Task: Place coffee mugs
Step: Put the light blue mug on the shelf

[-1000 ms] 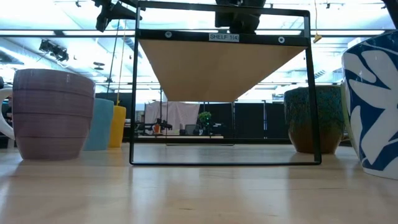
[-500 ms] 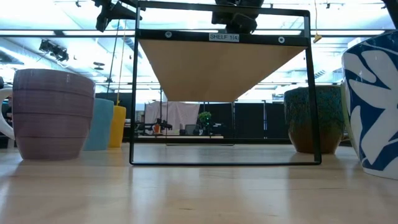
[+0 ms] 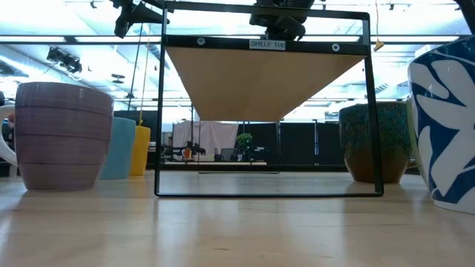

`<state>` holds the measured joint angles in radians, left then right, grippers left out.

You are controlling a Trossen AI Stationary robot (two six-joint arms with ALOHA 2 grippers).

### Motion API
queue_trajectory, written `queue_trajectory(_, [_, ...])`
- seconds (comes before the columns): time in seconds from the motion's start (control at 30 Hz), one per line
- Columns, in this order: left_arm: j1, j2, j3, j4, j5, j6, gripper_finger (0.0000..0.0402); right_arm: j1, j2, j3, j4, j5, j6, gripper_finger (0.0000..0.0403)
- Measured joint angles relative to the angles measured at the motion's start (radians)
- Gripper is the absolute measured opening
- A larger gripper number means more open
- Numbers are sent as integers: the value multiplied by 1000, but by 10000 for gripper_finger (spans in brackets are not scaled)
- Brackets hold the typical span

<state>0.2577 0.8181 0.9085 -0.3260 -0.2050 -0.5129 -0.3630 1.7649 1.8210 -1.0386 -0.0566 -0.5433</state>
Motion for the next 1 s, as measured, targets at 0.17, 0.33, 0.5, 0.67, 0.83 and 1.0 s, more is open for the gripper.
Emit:
queue_trajectory(0.17, [0, 0, 0, 0, 0, -3, 130, -10, 0, 0, 10, -10, -8, 87])
queue_trajectory(0.33, [0, 0, 0, 0, 0, -7, 130, -11, 0, 0, 14, -15, -18, 88])
queue_trajectory(0.5, [0, 0, 0, 0, 0, -7, 130, -10, 0, 0, 24, -10, -18, 105])
queue_trajectory(0.67, [0, 0, 0, -1, 0, -6, 130, -10, 0, 0, 23, 0, -8, 131])
queue_trajectory(0.83, [0, 0, 0, -1, 0, -3, 130, -9, 0, 0, 18, 0, 18, 153])
queue_trajectory(1.0, [0, 0, 0, -1, 0, -2, 130, -9, 0, 0, 15, -12, 40, 161])
